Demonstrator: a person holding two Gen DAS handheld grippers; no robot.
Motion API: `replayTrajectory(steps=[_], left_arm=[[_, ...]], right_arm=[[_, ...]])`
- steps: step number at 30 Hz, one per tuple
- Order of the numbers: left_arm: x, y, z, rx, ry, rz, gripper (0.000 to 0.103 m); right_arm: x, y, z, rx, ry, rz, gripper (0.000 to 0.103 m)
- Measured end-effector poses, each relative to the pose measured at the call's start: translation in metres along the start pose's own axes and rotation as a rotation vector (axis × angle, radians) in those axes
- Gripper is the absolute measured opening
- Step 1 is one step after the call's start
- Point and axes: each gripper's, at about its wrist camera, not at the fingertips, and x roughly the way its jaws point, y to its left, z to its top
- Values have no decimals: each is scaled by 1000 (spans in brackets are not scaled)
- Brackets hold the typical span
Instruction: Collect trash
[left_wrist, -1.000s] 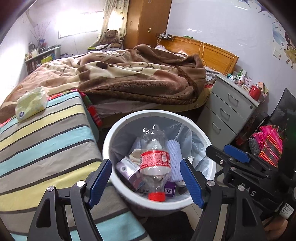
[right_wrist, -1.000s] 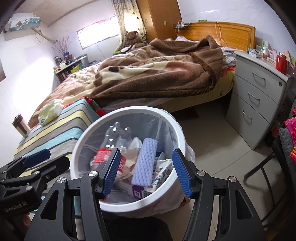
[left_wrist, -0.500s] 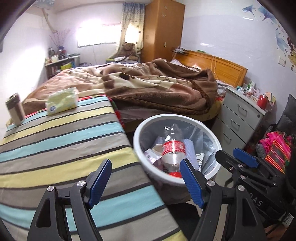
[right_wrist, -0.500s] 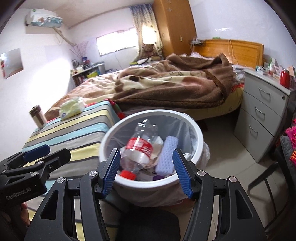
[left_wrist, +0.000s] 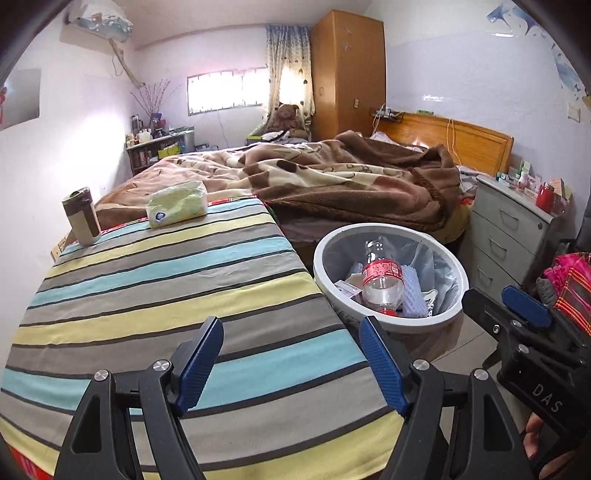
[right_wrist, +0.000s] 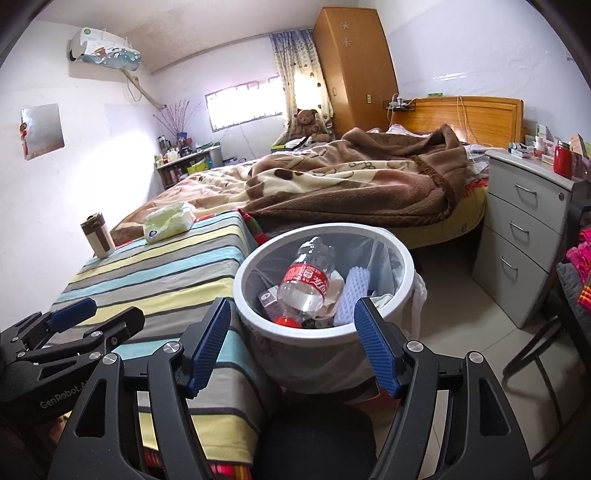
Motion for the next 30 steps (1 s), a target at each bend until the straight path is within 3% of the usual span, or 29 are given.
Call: replayTrajectory(steps=[30], left_arm=[[-10,11,-7,-35,-8,17,76]], right_arm=[[-8,9,-8,-9,-10,-12,71]])
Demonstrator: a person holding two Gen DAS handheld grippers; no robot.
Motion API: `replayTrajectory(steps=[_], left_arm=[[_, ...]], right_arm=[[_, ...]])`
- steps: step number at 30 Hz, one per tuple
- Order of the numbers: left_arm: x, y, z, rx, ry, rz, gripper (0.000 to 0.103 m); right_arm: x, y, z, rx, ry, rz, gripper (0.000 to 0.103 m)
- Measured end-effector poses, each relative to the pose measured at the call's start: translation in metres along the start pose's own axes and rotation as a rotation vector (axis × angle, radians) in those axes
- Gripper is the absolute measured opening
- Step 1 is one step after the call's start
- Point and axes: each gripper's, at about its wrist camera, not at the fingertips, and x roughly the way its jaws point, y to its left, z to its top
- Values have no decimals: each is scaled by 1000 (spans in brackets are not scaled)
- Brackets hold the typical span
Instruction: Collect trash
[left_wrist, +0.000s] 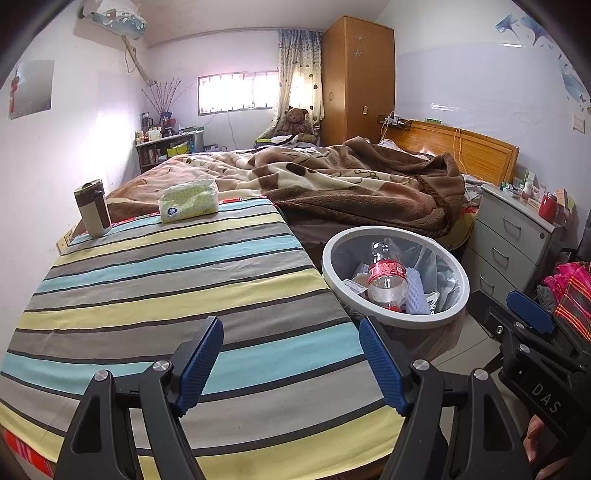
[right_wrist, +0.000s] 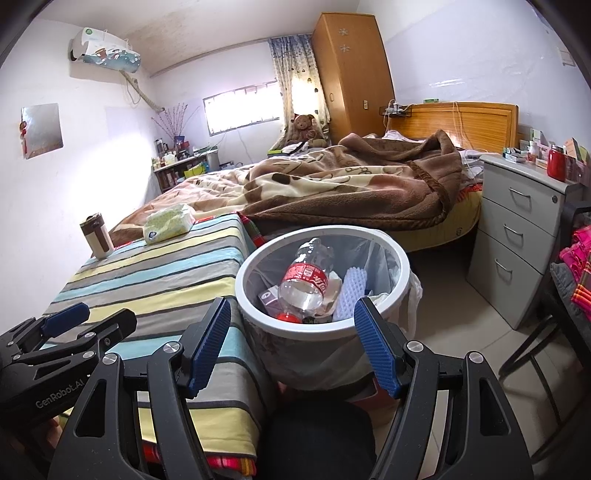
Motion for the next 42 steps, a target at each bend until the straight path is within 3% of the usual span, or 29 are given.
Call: replayTrajectory(steps=[42], left_arm=[[-1,1,-2,-8,-2,3,76]], right_arm=[[-1,1,-1,2,5,-3,71]])
